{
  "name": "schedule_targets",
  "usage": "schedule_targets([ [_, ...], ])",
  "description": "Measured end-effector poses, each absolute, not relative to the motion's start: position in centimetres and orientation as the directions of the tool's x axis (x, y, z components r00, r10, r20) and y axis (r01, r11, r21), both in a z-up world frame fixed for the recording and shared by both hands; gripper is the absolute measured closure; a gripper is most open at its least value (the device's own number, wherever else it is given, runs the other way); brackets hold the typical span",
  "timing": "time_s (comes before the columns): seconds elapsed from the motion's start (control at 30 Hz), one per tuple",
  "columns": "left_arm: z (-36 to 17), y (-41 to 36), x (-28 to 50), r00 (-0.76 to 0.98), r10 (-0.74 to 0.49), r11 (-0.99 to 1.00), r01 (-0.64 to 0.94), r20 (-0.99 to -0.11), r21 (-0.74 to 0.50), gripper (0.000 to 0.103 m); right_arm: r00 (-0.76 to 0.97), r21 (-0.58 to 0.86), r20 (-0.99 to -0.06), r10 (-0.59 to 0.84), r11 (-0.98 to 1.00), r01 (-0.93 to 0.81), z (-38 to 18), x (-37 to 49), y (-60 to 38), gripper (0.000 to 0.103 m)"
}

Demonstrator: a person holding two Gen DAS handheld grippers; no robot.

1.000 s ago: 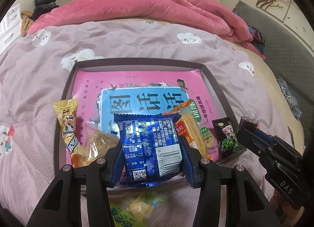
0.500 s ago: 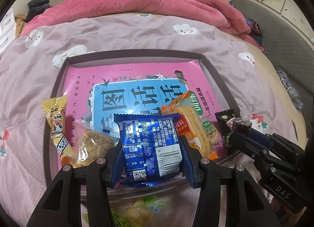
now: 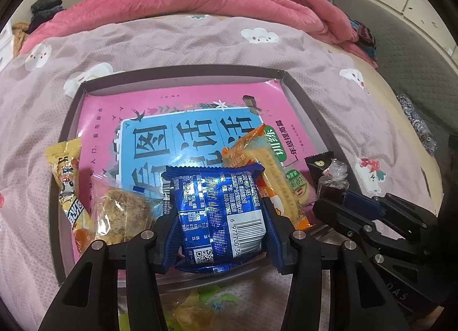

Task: Organize snacks
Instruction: 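Lower the biscuit pack into the tray and open the left tool while the right tool releases the bottle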

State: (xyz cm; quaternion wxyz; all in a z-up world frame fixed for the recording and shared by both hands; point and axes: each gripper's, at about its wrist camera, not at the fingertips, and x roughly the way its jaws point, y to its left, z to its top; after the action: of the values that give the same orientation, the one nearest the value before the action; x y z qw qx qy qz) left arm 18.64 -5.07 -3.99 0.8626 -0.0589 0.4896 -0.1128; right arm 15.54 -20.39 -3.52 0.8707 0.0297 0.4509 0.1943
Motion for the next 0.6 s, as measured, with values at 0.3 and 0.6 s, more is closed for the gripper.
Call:
schedule_targets([
  [0.3, -4.10, -5.16, 18.79, 0.498, -0.241, 0.970, 0.139, -0.833, -0.198, 0.051, 0.510, 0.228, -0.776, 0.371, 0.919, -0.322, -3.86, 15.66, -19.98, 0.075],
  [0.6, -4.11, -5.13, 18.68, 0.503, -0.230, 0.973, 0.135, -0.833, -0.187, 0.051, 0.501, 0.213, -0.784, 0.366, 0.917, -0.336, -4.14, 15.72, -19.47, 0.075],
])
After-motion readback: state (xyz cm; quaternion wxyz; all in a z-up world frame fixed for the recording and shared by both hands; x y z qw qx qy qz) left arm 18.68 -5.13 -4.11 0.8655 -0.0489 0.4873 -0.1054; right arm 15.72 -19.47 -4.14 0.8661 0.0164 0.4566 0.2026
